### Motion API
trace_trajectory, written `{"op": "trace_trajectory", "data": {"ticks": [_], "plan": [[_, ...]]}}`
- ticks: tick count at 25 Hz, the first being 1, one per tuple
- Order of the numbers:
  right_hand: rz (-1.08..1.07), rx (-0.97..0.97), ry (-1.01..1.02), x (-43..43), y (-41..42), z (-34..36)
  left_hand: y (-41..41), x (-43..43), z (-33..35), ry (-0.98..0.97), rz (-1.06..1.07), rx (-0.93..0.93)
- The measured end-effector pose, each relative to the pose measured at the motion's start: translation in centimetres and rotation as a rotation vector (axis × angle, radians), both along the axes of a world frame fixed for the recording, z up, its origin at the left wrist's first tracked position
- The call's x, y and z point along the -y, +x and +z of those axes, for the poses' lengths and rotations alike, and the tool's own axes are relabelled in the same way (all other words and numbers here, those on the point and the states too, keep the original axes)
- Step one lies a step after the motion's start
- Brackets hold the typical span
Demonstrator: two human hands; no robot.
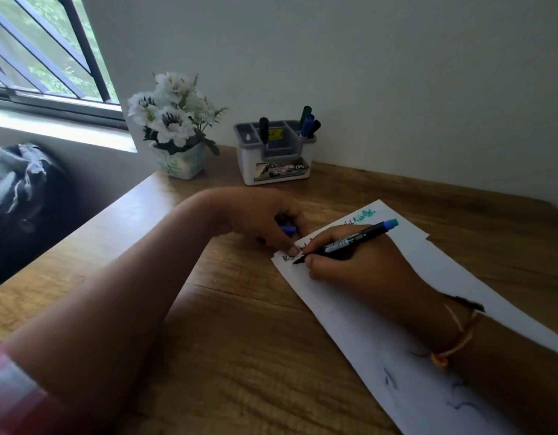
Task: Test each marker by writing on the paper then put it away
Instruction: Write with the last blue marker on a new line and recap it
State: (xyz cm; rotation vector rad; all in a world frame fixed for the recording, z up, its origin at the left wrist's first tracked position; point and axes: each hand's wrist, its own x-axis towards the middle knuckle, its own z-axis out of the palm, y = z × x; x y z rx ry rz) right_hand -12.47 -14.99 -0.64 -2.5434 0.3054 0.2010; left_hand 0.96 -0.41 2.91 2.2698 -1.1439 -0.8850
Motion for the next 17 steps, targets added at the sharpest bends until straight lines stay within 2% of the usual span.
{"op": "trace_trajectory", "data": {"ticks": [3, 7, 11, 15, 17], "plan": [[-0.03, 0.212, 0.064, 0.36, -0.1, -0.63, 0.05, -0.07, -0.17, 0.012, -0.016, 0.019], [0.026, 0.22, 0.0, 0.1, -0.38, -0.76, 0.16, -0.22, -0.33, 0.004, -0.013, 0.002], [0.068, 0.132, -0.06, 0.14, 0.26, -0.79, 0.18, -0.21, -0.39, 0.0, -0.019, -0.003], [0.037, 0.239, -0.001, 0.42, 0.03, -0.92, 0.2, -0.25, -0.46, -0.006, -0.017, 0.01], [0.05, 0.246, -0.051, 0.27, 0.02, -1.1, 0.19, -0.23, -0.48, -0.007, -0.018, 0.013]]}}
